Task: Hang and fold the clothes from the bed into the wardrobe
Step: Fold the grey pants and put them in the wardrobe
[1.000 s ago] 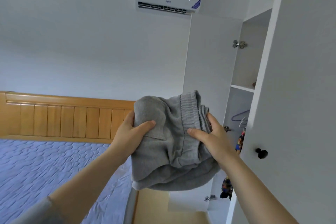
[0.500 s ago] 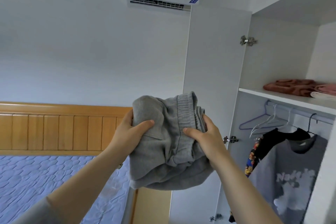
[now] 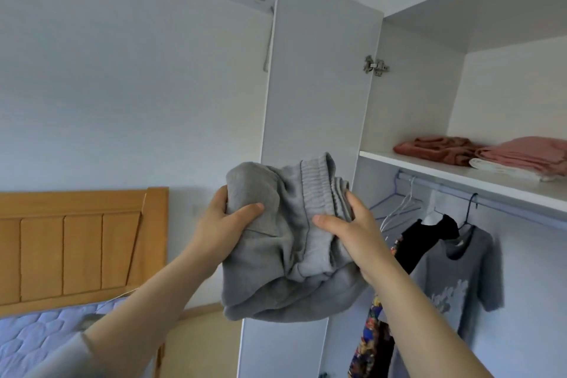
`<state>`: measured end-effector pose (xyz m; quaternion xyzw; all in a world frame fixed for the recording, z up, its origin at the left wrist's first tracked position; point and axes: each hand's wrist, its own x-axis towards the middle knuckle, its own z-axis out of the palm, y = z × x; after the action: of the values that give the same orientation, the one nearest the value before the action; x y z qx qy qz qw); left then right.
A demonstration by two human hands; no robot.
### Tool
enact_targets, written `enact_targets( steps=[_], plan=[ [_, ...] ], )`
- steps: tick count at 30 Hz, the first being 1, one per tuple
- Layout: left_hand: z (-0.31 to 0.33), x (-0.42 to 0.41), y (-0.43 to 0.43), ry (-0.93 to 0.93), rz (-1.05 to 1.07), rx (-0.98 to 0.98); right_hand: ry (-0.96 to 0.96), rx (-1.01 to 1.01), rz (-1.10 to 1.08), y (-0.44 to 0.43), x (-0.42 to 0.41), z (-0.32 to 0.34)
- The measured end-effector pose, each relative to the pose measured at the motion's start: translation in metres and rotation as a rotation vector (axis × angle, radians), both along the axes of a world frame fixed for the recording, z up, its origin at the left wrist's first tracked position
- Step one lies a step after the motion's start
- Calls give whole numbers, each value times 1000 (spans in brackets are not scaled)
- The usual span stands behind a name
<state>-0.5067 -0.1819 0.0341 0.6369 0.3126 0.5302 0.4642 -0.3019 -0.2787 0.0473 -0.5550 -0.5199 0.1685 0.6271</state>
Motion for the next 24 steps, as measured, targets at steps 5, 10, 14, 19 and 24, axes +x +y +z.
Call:
enact_targets(
  steps=[5,10,14,19,24],
  plan=[
    [3,55,45,-13,-96,0,-14,9,-73,24,42,7],
    [11,114,80,-26,-178,37,-43,48,-98,42,95,16],
    [24,163,102,-15,-232,76,-36,54,-161,57,138,23],
    [33,220,135,-33,-346,99,-51,83,-249,73,181,31],
    [38,268,168,-53,-468,113,-67,99,-333,88,209,37]
  ],
)
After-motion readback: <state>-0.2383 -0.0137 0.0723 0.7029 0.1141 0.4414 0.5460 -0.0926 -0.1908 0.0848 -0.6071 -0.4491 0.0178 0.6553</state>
